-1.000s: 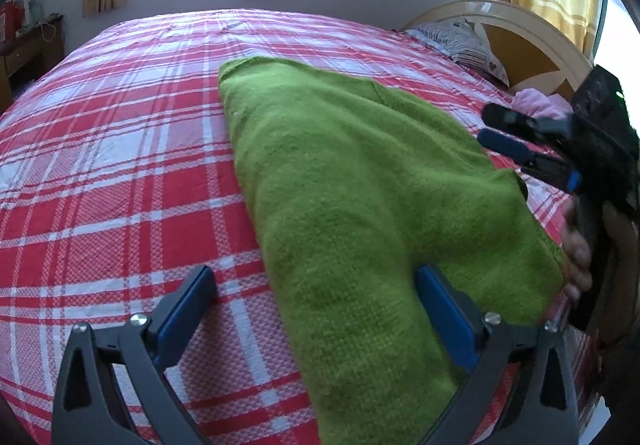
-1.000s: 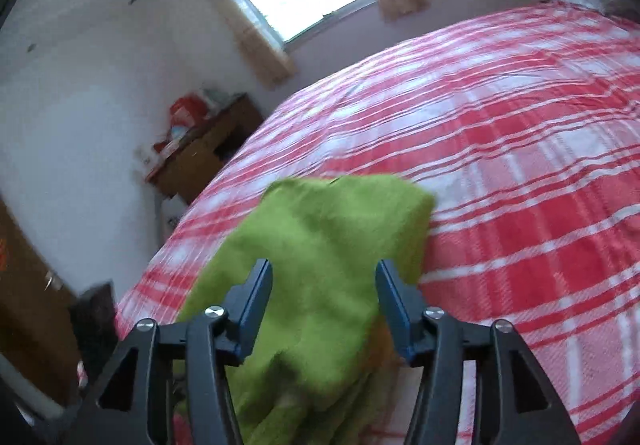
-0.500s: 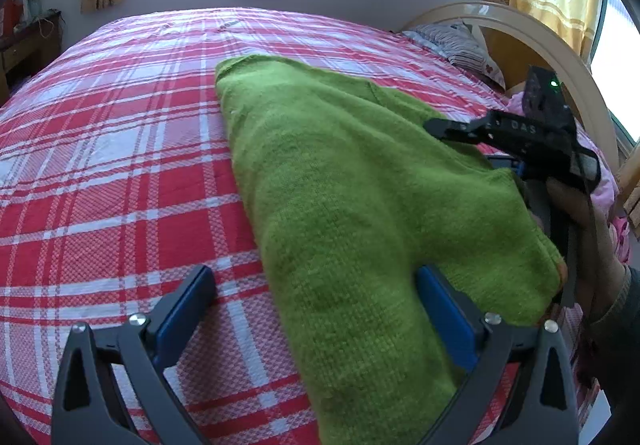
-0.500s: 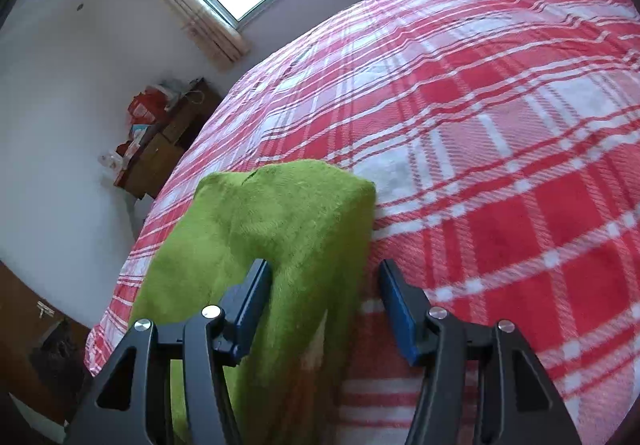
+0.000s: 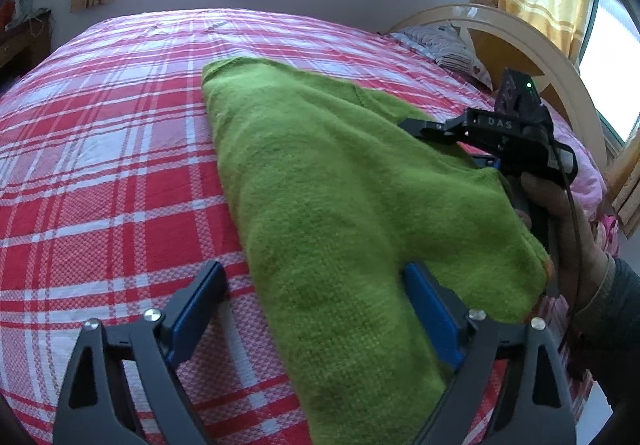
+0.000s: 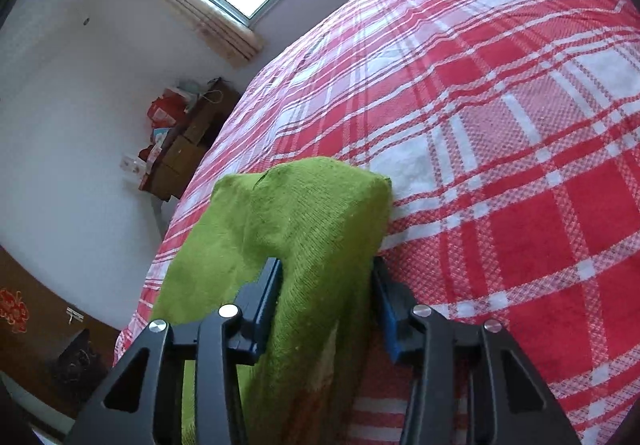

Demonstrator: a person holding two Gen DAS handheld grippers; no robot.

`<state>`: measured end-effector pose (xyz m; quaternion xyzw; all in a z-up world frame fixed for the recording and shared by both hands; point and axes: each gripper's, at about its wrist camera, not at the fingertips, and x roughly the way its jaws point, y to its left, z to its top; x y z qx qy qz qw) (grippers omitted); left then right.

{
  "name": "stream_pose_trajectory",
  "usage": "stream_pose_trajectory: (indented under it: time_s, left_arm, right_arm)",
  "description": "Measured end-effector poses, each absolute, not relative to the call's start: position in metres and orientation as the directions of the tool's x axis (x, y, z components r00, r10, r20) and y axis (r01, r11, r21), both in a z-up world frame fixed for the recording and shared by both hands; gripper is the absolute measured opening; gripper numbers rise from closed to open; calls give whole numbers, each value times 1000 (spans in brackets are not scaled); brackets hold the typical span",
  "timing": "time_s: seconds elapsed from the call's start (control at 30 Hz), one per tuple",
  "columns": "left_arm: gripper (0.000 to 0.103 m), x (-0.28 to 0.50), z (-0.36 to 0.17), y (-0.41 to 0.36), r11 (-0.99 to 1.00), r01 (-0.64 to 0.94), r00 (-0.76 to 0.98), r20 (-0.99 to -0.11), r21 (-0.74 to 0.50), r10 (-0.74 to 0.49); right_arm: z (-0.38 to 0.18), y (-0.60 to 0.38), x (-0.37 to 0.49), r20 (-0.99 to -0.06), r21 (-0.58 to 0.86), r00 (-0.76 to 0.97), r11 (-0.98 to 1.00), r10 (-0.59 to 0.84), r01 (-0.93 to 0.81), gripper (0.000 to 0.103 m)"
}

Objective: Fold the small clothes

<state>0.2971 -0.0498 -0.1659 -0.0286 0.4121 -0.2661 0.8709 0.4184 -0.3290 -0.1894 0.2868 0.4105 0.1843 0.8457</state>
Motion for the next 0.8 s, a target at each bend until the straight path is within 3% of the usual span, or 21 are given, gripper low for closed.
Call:
stream_pose_trajectory:
  time_s: [0.17, 0.27, 0.43, 0.63, 0.8]
  left_arm:
    - [90, 297, -165, -52, 848, 452, 506, -703, -276, -499]
    - [82, 296, -165, -55, 836, 471, 496, -698, -283, -516]
    - [71, 294, -163, -56, 832, 479, 500, -693, -278, -520]
    - [54, 292, -157, -54, 839, 467, 516, -683, -280, -516]
    - [46, 290, -149, -56, 851, 451, 521, -696, -267, -494]
  right_arm:
    - [-192, -330, 420, -584, 649, 591, 757, 556, -71, 45]
    - [-192, -329, 420, -587, 636, 597, 768, 546, -78, 45]
    - [-189, -325, 415, -580, 617, 614, 781, 535, -98, 31]
    - [-187, -323, 414, -577, 612, 616, 783, 536, -108, 29]
    - [-183, -319, 412, -582, 590, 623, 798, 523, -118, 27]
